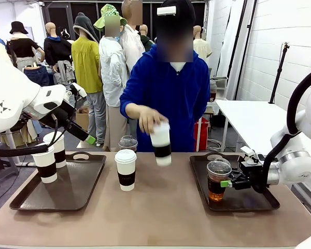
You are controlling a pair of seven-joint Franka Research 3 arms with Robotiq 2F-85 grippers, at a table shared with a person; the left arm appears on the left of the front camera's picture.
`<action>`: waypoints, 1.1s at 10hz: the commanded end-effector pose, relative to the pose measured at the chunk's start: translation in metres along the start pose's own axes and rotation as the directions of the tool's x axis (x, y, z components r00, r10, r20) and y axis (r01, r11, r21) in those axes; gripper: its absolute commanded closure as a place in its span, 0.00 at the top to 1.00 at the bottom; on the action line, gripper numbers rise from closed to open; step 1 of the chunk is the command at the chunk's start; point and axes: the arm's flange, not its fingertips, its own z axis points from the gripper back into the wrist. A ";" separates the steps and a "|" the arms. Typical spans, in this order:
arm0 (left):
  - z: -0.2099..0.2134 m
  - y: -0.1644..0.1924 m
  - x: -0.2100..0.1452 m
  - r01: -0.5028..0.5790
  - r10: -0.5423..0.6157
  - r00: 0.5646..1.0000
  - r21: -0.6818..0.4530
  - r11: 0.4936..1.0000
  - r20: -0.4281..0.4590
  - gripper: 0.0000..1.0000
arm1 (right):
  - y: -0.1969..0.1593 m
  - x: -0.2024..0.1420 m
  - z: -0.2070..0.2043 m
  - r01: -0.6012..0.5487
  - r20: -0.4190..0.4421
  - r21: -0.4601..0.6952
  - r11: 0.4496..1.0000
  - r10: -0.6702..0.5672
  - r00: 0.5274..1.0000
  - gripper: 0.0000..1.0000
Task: Distribute the coffee onto the tray.
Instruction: Pick up one iced Americano and place it on the right Handle tray.
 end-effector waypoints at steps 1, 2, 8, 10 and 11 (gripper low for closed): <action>0.001 0.001 -0.001 -0.004 0.004 1.000 -0.004 1.000 0.004 1.00 | 0.001 0.001 0.005 0.030 -0.011 0.002 1.000 -0.030 0.999 1.00; 0.001 0.001 -0.001 -0.004 0.004 1.000 -0.004 1.000 0.004 1.00 | 0.003 -0.001 0.008 0.039 -0.008 -0.006 0.999 -0.039 0.999 1.00; 0.001 0.001 -0.001 -0.004 0.004 1.000 -0.004 1.000 0.004 1.00 | 0.039 -0.019 0.039 0.114 0.013 -0.100 0.988 -0.113 0.993 1.00; 0.001 0.001 -0.001 -0.004 0.004 1.000 -0.004 1.000 0.004 1.00 | 0.048 -0.022 0.048 0.132 0.022 -0.138 0.982 -0.130 0.991 1.00; 0.001 0.001 -0.001 -0.004 0.004 1.000 -0.004 1.000 0.004 1.00 | 0.047 -0.020 0.048 0.146 0.020 -0.158 0.977 -0.144 0.989 1.00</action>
